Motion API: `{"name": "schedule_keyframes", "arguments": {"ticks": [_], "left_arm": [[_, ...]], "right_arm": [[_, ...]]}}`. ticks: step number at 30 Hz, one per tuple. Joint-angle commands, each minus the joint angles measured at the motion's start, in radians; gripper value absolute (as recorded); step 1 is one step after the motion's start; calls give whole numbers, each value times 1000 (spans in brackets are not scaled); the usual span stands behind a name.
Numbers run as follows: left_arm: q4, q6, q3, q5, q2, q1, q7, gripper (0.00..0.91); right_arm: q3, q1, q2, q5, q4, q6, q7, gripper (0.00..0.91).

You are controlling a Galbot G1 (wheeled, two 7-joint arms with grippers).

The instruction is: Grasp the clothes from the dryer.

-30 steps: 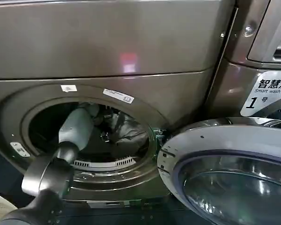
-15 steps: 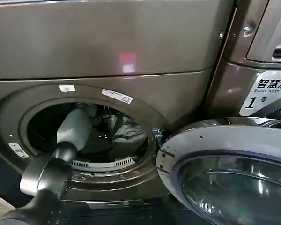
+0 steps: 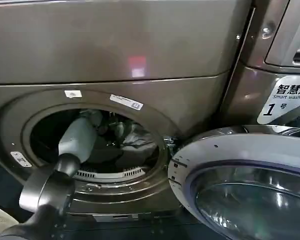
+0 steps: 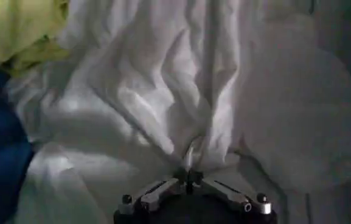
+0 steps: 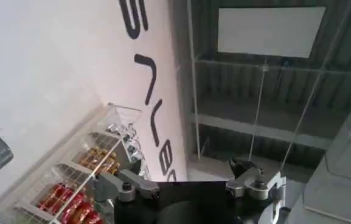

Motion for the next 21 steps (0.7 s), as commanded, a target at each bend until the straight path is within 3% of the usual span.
{"name": "schedule_keyframes", "arguments": {"ticks": [1, 11, 15, 21], "left_arm": [[-323, 261, -18, -282, 7, 130, -360, 0], [-591, 330, -109, -554, -6, 282, -756, 0], [-688, 230, -158, -613, -28, 375, -939, 0], [-823, 196, -197, -747, -38, 504, -1063, 0]], "right_arm": [[-17, 11, 4, -2, 7, -1, 1, 907], [-18, 12, 5, -1, 5, 0, 1, 907], [-18, 11, 7, 1, 8, 1, 1, 907], [-21, 12, 11, 3, 13, 3, 1, 907]]}}
